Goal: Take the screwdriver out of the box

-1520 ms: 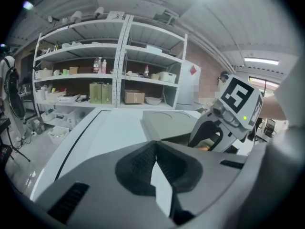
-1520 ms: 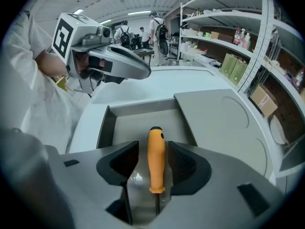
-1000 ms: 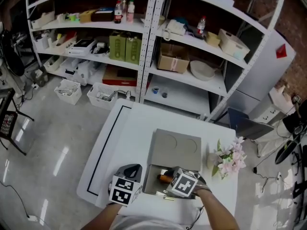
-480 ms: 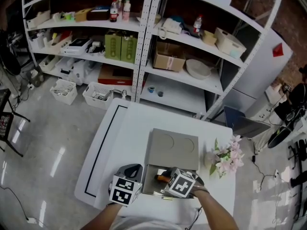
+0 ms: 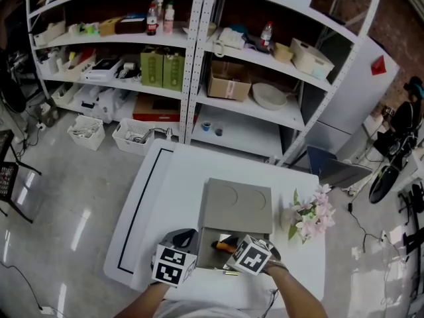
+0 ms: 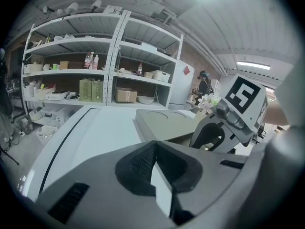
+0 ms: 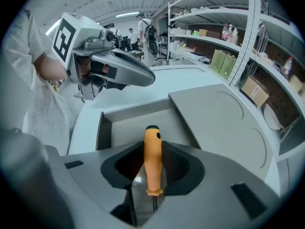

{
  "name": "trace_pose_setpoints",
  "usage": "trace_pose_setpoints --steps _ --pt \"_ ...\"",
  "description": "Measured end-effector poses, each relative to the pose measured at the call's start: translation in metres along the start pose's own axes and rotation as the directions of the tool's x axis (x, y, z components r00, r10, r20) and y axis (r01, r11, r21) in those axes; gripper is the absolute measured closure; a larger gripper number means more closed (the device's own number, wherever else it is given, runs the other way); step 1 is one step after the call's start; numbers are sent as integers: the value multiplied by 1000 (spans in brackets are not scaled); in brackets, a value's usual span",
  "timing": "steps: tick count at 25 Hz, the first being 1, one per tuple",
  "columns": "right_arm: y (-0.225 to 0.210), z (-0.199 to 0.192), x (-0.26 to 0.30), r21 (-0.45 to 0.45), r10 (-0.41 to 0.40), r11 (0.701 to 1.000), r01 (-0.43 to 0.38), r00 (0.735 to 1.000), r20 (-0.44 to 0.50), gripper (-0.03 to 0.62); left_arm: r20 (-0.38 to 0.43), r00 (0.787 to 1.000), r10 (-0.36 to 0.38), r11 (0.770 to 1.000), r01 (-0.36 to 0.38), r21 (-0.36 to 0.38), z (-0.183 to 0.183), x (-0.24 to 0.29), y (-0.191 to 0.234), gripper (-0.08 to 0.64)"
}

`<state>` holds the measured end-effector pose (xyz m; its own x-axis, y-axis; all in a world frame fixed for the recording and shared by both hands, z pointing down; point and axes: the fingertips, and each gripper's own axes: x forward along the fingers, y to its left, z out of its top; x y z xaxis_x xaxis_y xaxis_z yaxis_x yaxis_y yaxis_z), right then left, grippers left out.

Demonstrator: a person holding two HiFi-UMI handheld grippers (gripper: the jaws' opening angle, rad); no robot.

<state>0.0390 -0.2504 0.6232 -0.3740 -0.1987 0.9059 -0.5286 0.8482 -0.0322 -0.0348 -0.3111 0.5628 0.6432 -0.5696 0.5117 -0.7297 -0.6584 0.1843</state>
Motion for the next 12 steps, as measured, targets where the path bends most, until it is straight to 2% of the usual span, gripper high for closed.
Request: trace_pose_setpoints --steps 12 --pt "1 20 -37 64 -64 997 53 980 189 471 13 999 39 999 -40 28 8 -20 -15 557"
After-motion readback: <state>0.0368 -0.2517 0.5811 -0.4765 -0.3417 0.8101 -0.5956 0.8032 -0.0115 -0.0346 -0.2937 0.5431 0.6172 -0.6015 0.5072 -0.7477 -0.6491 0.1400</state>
